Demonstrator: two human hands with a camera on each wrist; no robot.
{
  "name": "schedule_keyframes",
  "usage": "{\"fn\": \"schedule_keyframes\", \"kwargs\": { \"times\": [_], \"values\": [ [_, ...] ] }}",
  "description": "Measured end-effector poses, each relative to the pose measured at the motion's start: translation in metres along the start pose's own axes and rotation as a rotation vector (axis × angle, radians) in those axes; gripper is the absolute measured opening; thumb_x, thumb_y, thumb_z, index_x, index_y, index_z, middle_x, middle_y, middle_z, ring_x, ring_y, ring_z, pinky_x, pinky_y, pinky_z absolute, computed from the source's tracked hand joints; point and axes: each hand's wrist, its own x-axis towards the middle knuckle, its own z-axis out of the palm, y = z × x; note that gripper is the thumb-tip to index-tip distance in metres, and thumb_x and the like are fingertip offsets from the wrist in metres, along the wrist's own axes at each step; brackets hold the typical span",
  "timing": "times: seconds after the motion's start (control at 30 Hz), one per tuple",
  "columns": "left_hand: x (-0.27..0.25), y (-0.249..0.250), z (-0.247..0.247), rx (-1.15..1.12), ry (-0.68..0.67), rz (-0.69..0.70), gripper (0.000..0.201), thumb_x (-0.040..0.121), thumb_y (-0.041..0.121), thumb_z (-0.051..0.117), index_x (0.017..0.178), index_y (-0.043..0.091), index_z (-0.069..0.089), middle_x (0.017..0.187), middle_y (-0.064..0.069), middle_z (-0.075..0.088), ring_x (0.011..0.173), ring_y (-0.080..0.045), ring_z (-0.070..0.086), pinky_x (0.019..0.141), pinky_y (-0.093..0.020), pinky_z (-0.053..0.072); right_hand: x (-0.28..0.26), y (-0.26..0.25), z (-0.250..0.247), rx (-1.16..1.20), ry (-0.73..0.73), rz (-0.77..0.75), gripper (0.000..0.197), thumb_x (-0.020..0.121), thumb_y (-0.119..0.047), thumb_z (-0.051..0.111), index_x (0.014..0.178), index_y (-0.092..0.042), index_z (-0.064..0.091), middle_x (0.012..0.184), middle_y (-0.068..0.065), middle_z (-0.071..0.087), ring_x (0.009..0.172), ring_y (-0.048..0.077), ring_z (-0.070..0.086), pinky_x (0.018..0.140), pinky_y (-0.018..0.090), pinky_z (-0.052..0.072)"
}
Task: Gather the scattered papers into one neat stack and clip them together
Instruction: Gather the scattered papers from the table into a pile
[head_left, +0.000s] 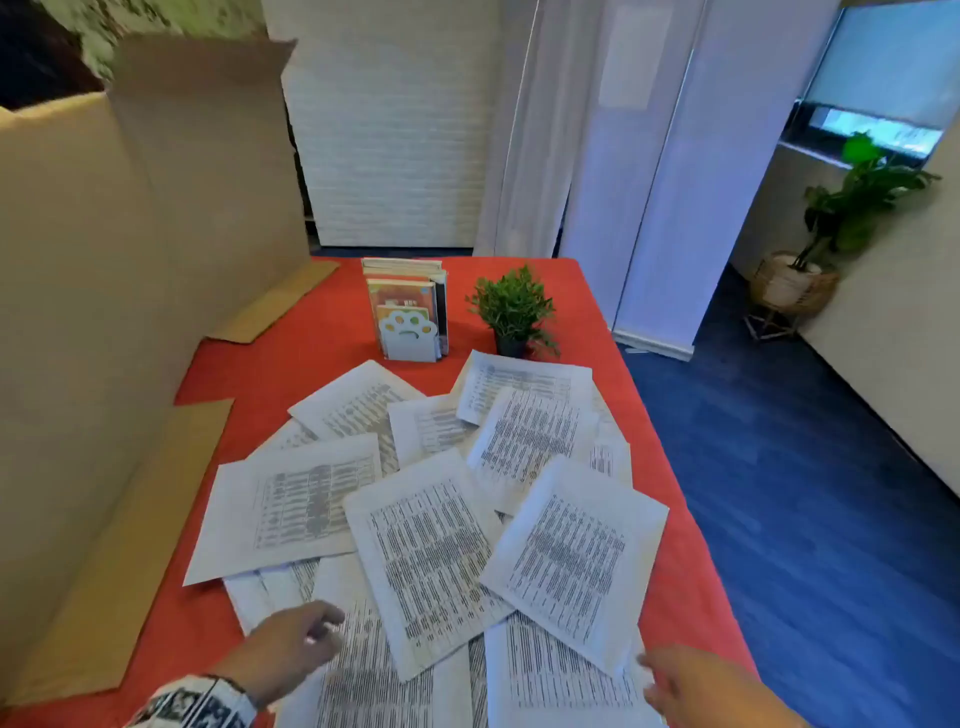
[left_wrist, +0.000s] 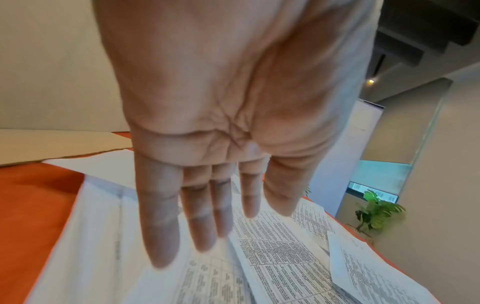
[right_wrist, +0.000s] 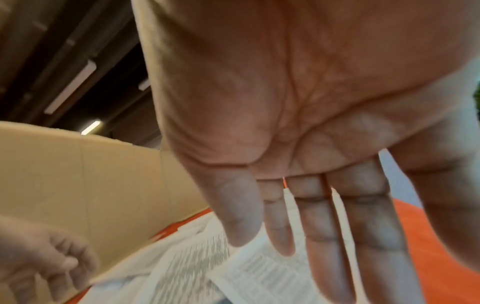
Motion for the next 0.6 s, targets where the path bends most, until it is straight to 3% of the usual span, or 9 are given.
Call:
{"fn": "schedule_keyframes", "kwargs": {
  "times": [0.07, 0.17, 0.3, 0.37, 0.5, 0.6],
  "values": [
    [0.020, 0.006, 0.001, 0.067, 0.034, -0.005, 0.040, 0.090, 0.043, 0.053, 0.126, 0.026, 0.052, 0.124, 0.004, 0.057, 0.114, -0.011, 0.055, 0.092, -0.023, 0.044, 0.029, -0.021, -0.016, 0.056, 0.025, -0.015, 0.046, 0.093, -0.041, 0.044, 0.138, -0.030, 0.043, 0.138, -0.006, 0.050, 0.125, 0.010, 0.048, 0.102, 0.023, 0.035],
    [0.044, 0.004, 0.010, 0.067, 0.085, -0.062, 0.046, 0.092, 0.039, 0.051, 0.133, 0.019, 0.047, 0.137, -0.004, 0.051, 0.125, -0.019, 0.049, 0.102, -0.031, 0.040, 0.059, -0.034, -0.016, 0.096, 0.056, 0.024, 0.046, 0.094, -0.037, 0.044, 0.139, -0.025, 0.041, 0.136, 0.003, 0.047, 0.125, 0.018, 0.049, 0.102, 0.029, 0.039],
    [0.061, 0.006, 0.027, -0.082, 0.071, -0.158, 0.045, 0.092, 0.028, 0.051, 0.134, 0.014, 0.045, 0.130, -0.013, 0.054, 0.102, -0.026, 0.059, 0.089, -0.035, 0.050, 0.089, -0.056, 0.006, 0.039, 0.076, 0.036, 0.060, 0.092, -0.039, 0.047, 0.147, -0.024, 0.026, 0.148, 0.009, 0.032, 0.134, 0.027, 0.038, 0.107, 0.040, 0.038],
    [0.069, 0.006, 0.034, -0.180, 0.069, -0.151, 0.041, 0.091, 0.026, 0.052, 0.130, 0.015, 0.048, 0.123, -0.011, 0.056, 0.094, -0.025, 0.060, 0.082, -0.035, 0.053, 0.099, -0.071, 0.019, -0.029, 0.071, 0.002, 0.073, 0.089, -0.036, 0.052, 0.150, -0.026, 0.013, 0.158, 0.007, 0.014, 0.144, 0.028, 0.021, 0.113, 0.048, 0.030],
    [0.083, 0.007, 0.048, -0.217, 0.106, -0.103, 0.043, 0.089, 0.029, 0.058, 0.129, 0.013, 0.055, 0.132, -0.011, 0.057, 0.115, -0.029, 0.057, 0.099, -0.043, 0.048, 0.116, -0.091, 0.040, -0.093, 0.047, 0.053, 0.088, 0.086, -0.020, 0.055, 0.150, -0.030, -0.005, 0.160, 0.002, -0.017, 0.148, 0.030, -0.008, 0.113, 0.062, 0.010],
    [0.087, 0.013, 0.053, -0.257, 0.196, -0.095, 0.039, 0.085, 0.028, 0.064, 0.120, 0.010, 0.061, 0.116, -0.013, 0.065, 0.102, -0.032, 0.063, 0.093, -0.042, 0.051, 0.124, -0.096, 0.044, -0.043, 0.091, 0.097, 0.088, 0.087, -0.008, 0.052, 0.150, -0.029, -0.005, 0.159, 0.001, -0.018, 0.148, 0.031, -0.007, 0.112, 0.063, 0.018]
  ]
}}
